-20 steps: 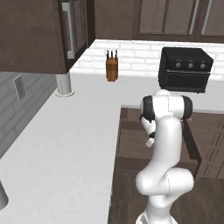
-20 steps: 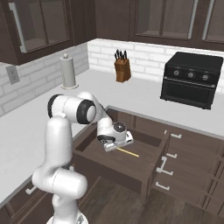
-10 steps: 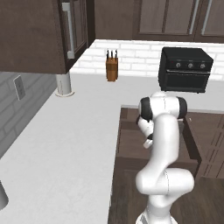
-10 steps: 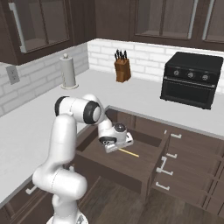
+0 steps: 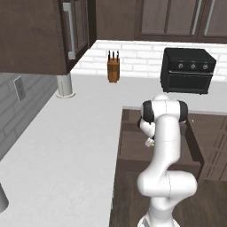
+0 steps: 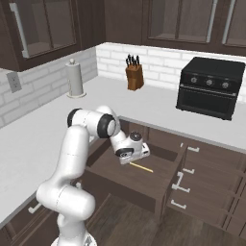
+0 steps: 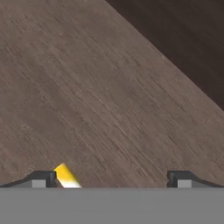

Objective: Take a straw from the drawer in front and place it inside the glass cup on the dining counter.

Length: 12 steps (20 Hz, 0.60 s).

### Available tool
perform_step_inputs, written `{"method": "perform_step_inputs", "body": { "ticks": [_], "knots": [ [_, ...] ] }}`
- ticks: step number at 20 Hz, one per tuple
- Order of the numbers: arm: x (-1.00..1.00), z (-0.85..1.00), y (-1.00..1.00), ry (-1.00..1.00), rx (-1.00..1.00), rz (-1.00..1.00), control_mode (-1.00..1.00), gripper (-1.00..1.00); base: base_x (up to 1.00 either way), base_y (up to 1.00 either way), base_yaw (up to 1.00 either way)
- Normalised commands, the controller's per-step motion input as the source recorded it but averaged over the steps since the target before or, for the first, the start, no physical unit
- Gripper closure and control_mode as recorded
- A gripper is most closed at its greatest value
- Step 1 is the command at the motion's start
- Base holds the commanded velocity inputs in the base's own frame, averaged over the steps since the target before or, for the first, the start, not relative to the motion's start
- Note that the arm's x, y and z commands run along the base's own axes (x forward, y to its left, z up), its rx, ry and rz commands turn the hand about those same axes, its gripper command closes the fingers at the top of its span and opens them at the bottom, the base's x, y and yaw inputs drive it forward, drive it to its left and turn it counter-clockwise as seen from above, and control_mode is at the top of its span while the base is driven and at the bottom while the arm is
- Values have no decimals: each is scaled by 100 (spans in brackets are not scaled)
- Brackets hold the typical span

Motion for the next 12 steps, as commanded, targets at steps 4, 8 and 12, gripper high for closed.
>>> {"method": "perform_step_inputs", "body": {
  "ticks": [4, 8, 12],
  "knots": [
    [4, -23, -11, 9, 0, 0, -100, -100, 0, 0, 0],
    [-8, -16, -1, 5, 0, 0, -100, -100, 0, 0, 0],
    [-28, -5, -9, 2, 0, 0, -100, -100, 0, 0, 0]
  ]
}}
